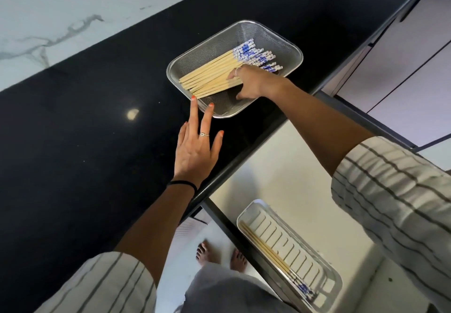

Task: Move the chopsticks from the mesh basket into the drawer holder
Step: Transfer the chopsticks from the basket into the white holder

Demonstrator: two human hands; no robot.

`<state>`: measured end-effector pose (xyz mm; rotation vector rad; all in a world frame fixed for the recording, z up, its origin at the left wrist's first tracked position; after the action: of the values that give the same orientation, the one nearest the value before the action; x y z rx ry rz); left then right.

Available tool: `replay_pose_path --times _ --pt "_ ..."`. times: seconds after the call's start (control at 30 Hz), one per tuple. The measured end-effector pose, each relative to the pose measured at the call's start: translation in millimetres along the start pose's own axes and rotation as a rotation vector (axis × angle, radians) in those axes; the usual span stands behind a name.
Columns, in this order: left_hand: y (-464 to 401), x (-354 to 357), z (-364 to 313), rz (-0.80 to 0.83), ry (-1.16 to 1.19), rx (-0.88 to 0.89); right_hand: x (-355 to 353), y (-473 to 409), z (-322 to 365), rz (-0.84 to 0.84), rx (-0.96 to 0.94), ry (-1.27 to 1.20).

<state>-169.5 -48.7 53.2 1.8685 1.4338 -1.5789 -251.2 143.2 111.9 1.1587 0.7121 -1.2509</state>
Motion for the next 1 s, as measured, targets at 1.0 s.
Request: replay_pose_path --times 1.0 --pt "67 -21 -15 -0.001 0.114 0.047 24 67 25 -0.088 -0.086 0.411"
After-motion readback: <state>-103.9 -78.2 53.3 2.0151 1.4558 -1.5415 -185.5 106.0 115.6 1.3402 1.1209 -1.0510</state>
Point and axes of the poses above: each hand's wrist, its own y-axis away from the middle knuckle, its own x-axis out of the palm, z = x × y, the point moved 4 cm from there along -y, towards the middle knuckle, and after that the axes turned 1 degree about -y, right-handed, at the moved point
